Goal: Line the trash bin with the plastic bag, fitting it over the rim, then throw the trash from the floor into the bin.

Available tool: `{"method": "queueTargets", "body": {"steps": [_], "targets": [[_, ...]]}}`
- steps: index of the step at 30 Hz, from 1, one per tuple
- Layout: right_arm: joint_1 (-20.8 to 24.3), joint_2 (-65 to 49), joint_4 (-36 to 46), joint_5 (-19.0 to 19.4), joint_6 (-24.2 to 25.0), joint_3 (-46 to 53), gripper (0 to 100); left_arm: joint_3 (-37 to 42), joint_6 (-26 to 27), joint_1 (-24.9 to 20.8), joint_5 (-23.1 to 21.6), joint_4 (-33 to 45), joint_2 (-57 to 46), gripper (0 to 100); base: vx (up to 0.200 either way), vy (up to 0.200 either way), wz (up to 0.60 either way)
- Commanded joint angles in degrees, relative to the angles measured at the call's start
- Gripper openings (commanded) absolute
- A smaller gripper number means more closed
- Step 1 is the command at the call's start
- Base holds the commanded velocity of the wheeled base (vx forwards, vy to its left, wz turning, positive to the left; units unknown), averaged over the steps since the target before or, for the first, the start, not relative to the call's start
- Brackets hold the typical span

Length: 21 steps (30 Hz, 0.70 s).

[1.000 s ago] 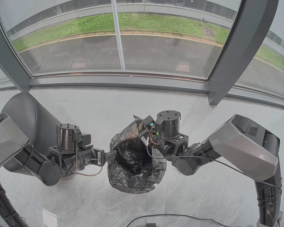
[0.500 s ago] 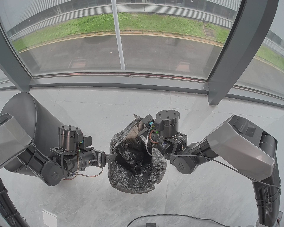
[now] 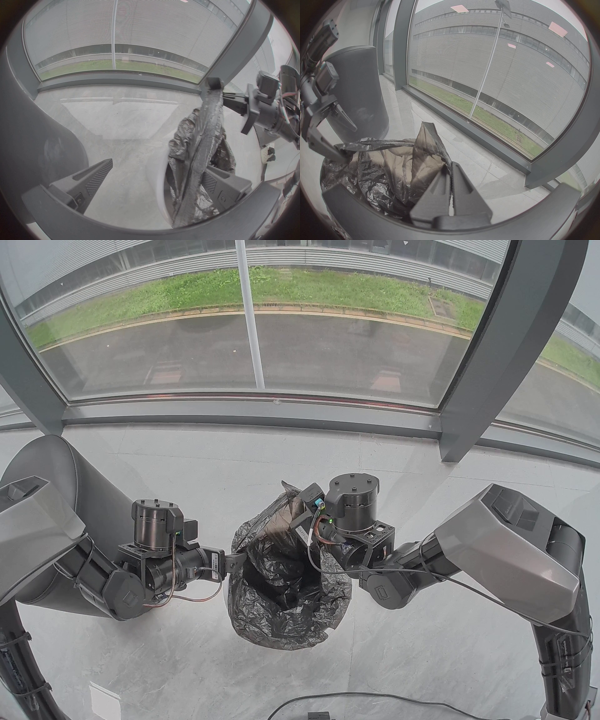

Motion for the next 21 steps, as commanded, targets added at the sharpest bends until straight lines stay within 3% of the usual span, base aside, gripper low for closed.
{"method": "queueTargets", "body": {"steps": [1, 21], "targets": [[0.0, 0.4, 0.0, 0.0, 0.0, 0.0, 0, -2.3, -0.2, 1.6, 1.0, -0.1, 2.8, 100, 0.0, 0.0, 0.0], [0.0, 3.0, -2.6, 0.1, 0.0, -1.9, 0, -3.1, 0.0, 4.6, 4.7, -6.8, 6.9, 100, 0.0, 0.0, 0.0]]}}
